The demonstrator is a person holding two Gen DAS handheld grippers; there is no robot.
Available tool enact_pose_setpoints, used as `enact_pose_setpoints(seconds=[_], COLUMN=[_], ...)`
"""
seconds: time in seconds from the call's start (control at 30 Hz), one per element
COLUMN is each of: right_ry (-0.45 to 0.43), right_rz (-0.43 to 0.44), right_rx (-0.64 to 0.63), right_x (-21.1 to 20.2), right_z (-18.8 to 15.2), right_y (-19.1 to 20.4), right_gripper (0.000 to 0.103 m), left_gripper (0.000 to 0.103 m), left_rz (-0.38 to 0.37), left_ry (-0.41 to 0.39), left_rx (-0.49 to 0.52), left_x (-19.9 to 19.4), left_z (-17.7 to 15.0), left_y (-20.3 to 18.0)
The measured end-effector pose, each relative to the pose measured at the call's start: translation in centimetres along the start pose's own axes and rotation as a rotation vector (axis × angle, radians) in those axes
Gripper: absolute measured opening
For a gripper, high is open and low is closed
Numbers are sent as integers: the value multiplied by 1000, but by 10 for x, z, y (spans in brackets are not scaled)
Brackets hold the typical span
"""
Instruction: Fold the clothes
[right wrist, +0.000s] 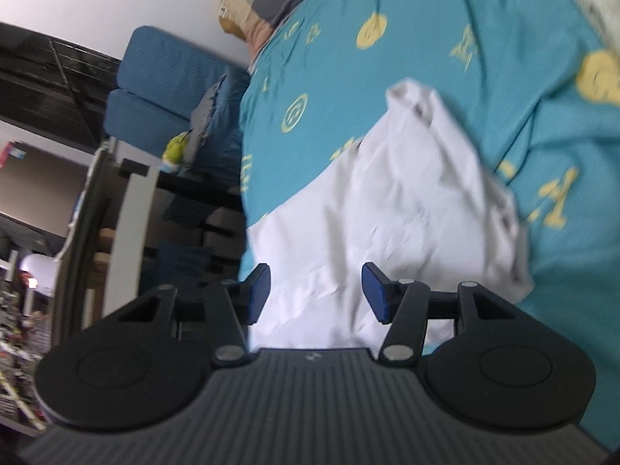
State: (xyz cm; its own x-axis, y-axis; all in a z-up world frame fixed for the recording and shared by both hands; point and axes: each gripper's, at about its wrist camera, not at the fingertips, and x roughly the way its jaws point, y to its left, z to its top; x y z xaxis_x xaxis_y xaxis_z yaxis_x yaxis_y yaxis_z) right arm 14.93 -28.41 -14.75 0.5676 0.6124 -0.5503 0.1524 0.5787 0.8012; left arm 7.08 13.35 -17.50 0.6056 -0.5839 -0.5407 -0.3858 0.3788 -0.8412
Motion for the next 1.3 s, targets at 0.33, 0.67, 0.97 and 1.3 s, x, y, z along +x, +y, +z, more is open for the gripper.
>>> enact_pose_setpoints(seconds=[0.33,0.67,0.97,1.3], right_ry=[139,-20,-304,-295], right_rz=[168,161,5,-41], right_rx=[286,558,711,526], right_x=[33,72,34,31], right_z=[-43,-52,-39,-20], right_y=[-3,-26,-72,-53], right_gripper=[59,82,81,34], left_gripper=[16,14,13,53], left_rz=[-82,-235,-240,-176], left_ry=[-80,-93,-79,-36], left_rx=[38,87,18,-47], left_x=[-4,-8,-14,-5], left_z=[8,10,22,21], left_y=[-14,-44,-27,-9])
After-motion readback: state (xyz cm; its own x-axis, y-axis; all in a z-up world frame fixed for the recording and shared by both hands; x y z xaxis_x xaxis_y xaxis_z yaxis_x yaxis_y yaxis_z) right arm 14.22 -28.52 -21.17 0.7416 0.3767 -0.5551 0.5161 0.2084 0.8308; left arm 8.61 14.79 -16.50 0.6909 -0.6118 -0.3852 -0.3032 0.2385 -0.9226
